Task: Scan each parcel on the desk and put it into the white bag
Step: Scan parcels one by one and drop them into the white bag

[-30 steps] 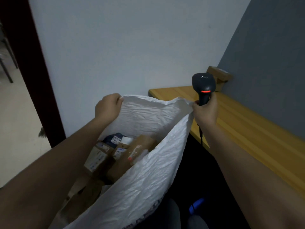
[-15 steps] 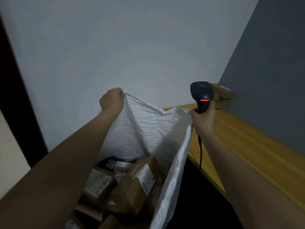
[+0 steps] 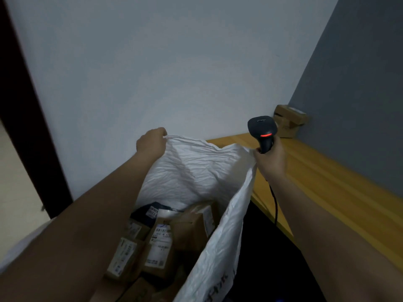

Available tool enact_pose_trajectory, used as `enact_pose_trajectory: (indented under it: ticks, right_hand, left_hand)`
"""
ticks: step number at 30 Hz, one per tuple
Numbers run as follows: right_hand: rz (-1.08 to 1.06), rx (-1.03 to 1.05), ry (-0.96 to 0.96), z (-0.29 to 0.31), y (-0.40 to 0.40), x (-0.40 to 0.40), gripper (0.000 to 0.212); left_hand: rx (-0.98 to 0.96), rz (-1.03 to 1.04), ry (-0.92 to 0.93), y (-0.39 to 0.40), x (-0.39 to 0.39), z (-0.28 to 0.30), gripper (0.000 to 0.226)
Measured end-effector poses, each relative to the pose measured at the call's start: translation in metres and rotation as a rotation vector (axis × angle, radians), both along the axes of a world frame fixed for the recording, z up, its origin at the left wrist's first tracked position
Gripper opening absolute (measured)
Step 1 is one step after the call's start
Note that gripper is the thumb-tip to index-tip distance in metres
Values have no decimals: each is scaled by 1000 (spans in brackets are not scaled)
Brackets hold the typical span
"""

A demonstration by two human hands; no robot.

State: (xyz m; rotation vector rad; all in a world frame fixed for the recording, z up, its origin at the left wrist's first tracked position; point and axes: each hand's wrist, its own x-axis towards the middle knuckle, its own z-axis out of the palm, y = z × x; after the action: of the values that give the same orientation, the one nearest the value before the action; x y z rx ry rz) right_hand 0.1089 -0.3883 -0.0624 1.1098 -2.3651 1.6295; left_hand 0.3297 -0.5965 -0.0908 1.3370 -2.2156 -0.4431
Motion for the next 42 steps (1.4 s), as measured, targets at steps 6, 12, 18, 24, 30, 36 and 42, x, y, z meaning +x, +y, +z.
enact_pose_trajectory:
  ticks: [6,12,18,24,30,36,42]
  right_hand:
    - [-23,-2,-15,7,21,9,26]
    - [-50,-19,3,13,56,13,25]
    - [-93,-12,1,27,110,6,23]
    - [-208,13,16,44,190,-23,19]
    - [-385,-25,18,61,282,-56,15]
    - [-546,3,44,67,372,-84,17]
    - [-740,31,-16,57,470,-108,18]
  left_hand:
    - [-86,-104,-95,30,4,4,45]
    - [-83,-197,4,73,-6,17,46]
    - [-105,-295,70,126,-36,43,41]
    - [-112,-476,156,200,-93,74,38]
    - [-153,-651,168,286,-160,97,37]
    - [-118,-844,178,377,-228,104,33]
    - [-87,-1014,141,471,-296,97,31]
